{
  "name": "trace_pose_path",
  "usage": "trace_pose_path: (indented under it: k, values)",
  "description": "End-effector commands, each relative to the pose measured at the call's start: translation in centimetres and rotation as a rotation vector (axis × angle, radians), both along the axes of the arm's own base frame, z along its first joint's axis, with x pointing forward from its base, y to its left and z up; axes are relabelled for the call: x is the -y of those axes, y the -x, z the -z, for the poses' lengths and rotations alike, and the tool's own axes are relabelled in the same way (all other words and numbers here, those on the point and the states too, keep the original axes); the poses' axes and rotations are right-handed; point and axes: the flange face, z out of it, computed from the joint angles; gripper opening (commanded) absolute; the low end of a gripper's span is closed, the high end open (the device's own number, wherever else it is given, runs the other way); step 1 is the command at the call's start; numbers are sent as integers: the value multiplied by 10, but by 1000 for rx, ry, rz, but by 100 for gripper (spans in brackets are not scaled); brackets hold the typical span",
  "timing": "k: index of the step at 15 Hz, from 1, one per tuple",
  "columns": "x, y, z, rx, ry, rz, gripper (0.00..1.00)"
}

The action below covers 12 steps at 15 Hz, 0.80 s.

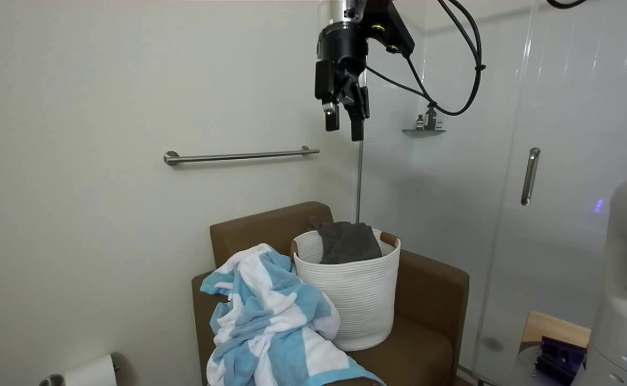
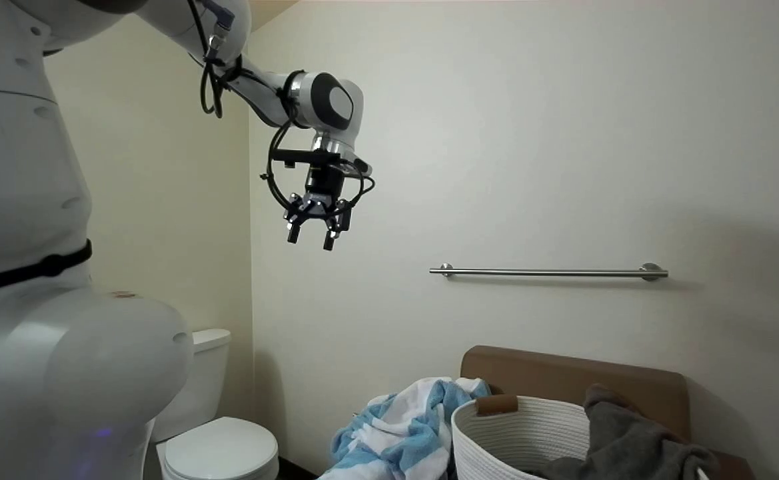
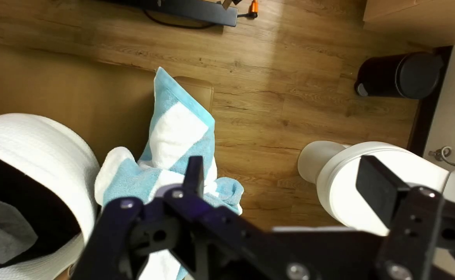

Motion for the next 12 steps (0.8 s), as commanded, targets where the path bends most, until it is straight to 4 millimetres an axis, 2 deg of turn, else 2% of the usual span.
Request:
trace_pose_path:
  k: [1, 3, 5, 9, 11, 12]
  values:
    - [0, 0, -1, -1, 0, 0, 100]
    - [1, -4, -6, 28, -13, 13, 100]
    - [-2, -21, -17, 95, -12, 10, 100]
    - [-19, -73, -48, 184, 0, -4, 100]
    - [-27, -103, -56, 206, 13, 21, 100]
    - [-29, -121, -53, 209, 28, 40, 100]
